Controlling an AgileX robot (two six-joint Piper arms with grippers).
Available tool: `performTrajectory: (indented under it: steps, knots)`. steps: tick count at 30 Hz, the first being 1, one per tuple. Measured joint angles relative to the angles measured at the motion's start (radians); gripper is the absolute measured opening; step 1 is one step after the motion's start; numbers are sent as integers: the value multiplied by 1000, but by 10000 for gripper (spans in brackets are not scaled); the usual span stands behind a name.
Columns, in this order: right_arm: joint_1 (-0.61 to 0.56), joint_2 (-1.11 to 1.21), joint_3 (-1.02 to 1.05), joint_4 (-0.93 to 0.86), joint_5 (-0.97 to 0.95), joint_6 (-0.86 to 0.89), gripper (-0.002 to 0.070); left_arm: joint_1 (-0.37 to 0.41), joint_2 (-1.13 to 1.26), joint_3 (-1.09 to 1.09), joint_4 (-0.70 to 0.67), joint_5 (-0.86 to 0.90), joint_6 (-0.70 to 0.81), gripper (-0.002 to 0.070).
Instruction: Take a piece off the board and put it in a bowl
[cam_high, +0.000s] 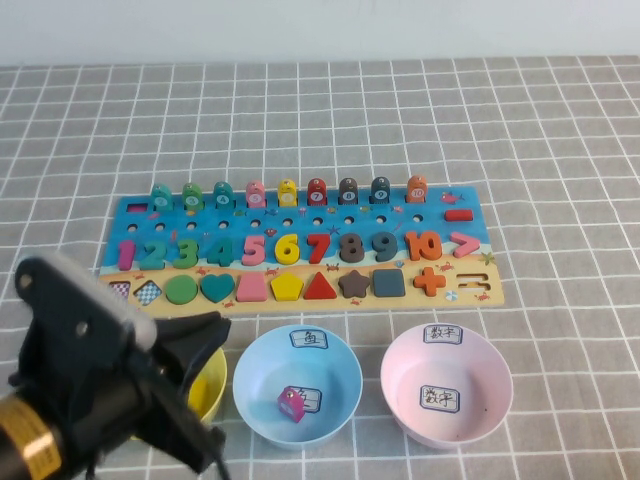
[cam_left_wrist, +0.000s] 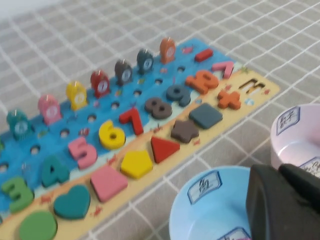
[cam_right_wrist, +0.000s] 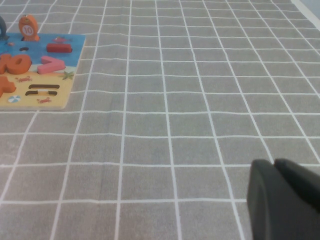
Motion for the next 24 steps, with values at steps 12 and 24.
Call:
performTrajectory:
  steps: [12, 24]
  knots:
    - [0, 0, 0, 0, 0, 0, -17, 190, -426, 428, -284, -479, 293, -3]
    - [0, 0, 0, 0, 0, 0, -17, 648, -812, 441, -299, -134, 316, -3]
